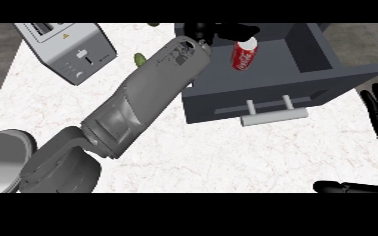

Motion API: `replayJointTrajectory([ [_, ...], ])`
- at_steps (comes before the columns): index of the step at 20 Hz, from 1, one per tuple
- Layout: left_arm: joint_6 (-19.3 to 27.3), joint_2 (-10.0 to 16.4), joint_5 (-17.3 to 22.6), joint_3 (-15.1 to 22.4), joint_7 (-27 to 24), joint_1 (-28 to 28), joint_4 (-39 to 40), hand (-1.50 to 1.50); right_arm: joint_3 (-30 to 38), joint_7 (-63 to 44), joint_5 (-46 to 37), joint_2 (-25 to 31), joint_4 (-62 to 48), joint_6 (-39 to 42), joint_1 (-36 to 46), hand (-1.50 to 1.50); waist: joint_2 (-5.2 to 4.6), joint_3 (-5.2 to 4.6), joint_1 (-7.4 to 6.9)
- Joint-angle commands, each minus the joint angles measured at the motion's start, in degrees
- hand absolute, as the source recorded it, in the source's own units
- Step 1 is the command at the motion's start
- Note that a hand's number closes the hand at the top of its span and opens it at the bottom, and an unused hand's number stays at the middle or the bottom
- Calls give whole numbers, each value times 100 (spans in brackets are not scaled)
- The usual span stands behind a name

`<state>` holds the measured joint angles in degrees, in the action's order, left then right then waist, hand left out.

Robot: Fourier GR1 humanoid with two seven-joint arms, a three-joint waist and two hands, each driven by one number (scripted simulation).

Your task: Pick up the can, place it into the drawer and close the drawer

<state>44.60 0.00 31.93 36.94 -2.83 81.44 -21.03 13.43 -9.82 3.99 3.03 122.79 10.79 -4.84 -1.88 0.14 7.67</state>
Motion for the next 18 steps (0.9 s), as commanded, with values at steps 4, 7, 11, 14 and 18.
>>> replayJointTrajectory([
  [4,54,0,320,-108,-197,-72,13,-150,-50,343,-641,204,361,20,-142,-150,15,-7,-55],
  [7,135,0,455,-5,41,47,-255,-150,-103,589,-1184,446,379,57,-76,-150,46,-3,-120],
  [11,33,0,702,-113,-177,-33,-331,-150,-254,709,-1507,664,357,151,115,-150,27,-6,-164],
  [14,187,0,842,-191,-454,-141,-420,-150,-468,654,-1894,727,720,152,31,-150,53,-9,-181],
  [18,44,0,884,-472,-614,220,-164,-150,-585,799,-2730,952,319,1,291,-150,68,-12,-419],
])
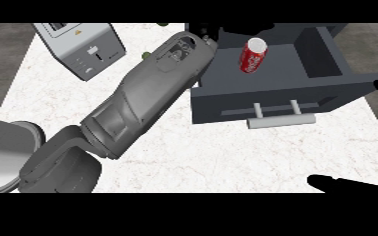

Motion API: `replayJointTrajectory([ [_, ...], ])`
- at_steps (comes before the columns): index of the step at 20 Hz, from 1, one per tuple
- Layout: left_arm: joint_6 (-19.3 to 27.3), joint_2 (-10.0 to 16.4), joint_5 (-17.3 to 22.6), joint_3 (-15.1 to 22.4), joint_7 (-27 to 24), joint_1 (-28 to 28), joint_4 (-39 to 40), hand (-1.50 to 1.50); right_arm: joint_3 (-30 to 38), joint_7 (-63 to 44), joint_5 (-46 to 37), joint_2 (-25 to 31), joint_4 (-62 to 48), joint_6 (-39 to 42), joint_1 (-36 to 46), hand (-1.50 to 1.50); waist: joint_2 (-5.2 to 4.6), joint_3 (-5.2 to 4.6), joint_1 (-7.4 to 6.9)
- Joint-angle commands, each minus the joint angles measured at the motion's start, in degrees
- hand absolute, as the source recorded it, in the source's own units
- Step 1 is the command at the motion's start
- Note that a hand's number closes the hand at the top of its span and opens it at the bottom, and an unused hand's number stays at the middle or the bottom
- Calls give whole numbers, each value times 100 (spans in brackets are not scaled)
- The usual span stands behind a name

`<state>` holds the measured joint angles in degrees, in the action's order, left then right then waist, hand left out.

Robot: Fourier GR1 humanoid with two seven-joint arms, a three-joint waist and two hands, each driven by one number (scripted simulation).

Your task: Pick up the can, place it into the drawer and close the drawer

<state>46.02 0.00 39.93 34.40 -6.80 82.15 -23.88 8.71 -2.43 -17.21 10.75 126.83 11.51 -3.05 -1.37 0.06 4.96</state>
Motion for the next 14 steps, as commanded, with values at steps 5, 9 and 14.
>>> replayJointTrajectory([
  [5,183,0,106,68,-89,126,-26,-150,-827,270,-2013,304,-461,-327,288,-150,36,0,-196],
  [9,112,0,92,57,-99,-33,-100,-150,-1255,179,-2997,345,-964,-587,502,-150,71,-5,-379],
  [14,135,196,-11,-2,328,73,-362,-150,-1458,223,-3750,374,-1815,-913,713,-150,132,-5,-526],
])
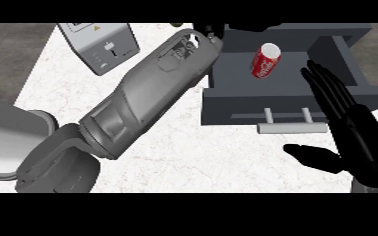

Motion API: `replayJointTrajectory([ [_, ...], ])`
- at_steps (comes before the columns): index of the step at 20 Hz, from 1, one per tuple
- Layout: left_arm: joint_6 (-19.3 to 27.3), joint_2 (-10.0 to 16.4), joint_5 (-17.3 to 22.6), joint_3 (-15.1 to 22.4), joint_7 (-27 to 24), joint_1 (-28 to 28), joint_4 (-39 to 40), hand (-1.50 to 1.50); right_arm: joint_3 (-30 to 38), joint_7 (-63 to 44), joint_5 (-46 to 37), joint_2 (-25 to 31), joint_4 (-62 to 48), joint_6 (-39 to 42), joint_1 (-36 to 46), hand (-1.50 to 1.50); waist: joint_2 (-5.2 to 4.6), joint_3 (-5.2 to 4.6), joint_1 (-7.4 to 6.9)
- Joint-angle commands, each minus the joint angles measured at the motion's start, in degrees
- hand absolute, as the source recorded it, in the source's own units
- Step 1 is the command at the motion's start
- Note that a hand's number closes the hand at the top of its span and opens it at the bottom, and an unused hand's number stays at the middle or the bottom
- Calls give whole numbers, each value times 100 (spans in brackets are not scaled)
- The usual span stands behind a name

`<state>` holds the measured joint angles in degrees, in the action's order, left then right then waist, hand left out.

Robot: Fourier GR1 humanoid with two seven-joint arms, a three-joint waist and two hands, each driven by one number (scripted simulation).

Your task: Pick up the can, place it into the drawer and close the drawer

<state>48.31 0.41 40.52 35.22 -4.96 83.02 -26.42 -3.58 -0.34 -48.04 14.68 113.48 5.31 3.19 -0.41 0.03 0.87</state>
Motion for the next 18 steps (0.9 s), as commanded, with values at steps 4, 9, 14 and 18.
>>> replayJointTrajectory([
  [4,40,315,-199,-64,446,10,-406,-150,-282,309,-1186,-220,-1751,-1107,342,-150,49,3,-199],
  [9,-28,847,-455,150,860,-527,-1183,-150,-130,387,-1326,-570,-2798,-1831,730,-150,69,2,-295],
  [14,-348,1431,-584,31,1086,-785,-1606,-150,8,387,-1522,-815,-3847,-2326,1308,-150,39,2,-273],
  [18,-97,1737,-717,216,1538,-1157,-2566,-150,171,361,-1676,-716,-4351,-2395,1611,-150,83,-1,-368],
])
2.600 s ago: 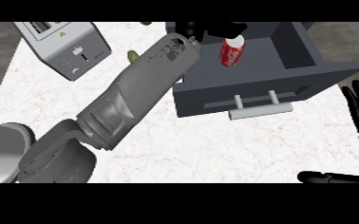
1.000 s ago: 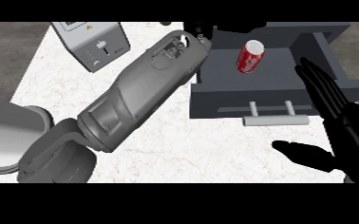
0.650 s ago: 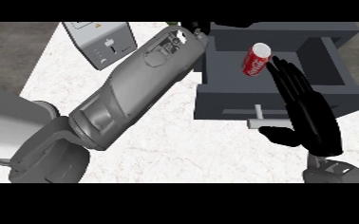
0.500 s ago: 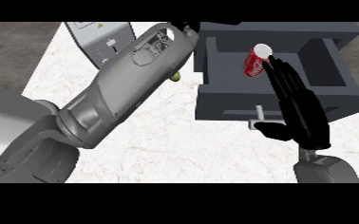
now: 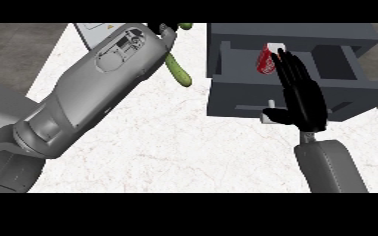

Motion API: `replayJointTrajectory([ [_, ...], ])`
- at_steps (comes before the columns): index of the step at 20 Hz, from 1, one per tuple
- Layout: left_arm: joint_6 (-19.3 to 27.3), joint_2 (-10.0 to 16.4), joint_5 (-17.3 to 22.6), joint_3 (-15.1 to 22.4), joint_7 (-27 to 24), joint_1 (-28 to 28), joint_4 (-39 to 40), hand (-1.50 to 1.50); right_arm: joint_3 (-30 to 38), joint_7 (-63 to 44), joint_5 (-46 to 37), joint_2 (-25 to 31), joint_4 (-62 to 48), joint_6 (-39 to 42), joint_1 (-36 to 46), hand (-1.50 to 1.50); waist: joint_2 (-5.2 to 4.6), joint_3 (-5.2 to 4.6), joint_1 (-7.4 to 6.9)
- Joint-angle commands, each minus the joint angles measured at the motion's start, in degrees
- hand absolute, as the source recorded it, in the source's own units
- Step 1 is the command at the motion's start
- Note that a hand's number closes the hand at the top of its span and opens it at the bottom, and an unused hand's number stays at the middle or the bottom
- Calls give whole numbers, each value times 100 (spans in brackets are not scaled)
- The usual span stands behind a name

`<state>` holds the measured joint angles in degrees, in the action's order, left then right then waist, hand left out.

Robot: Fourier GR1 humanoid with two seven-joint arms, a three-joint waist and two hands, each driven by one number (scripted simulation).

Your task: Pick up the can, place it into the drawer and close the drawer

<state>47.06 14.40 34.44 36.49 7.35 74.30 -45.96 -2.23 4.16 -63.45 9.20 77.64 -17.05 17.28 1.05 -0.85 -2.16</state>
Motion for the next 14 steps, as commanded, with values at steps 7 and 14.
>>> replayJointTrajectory([
  [7,-194,733,-174,47,623,-436,-942,-150,335,238,-475,-247,-2299,-1292,872,-150,-137,97,-122],
  [14,-109,1131,-312,61,862,-985,-1761,-150,949,262,-379,32,-3541,-1631,2232,-150,-154,97,-199],
])
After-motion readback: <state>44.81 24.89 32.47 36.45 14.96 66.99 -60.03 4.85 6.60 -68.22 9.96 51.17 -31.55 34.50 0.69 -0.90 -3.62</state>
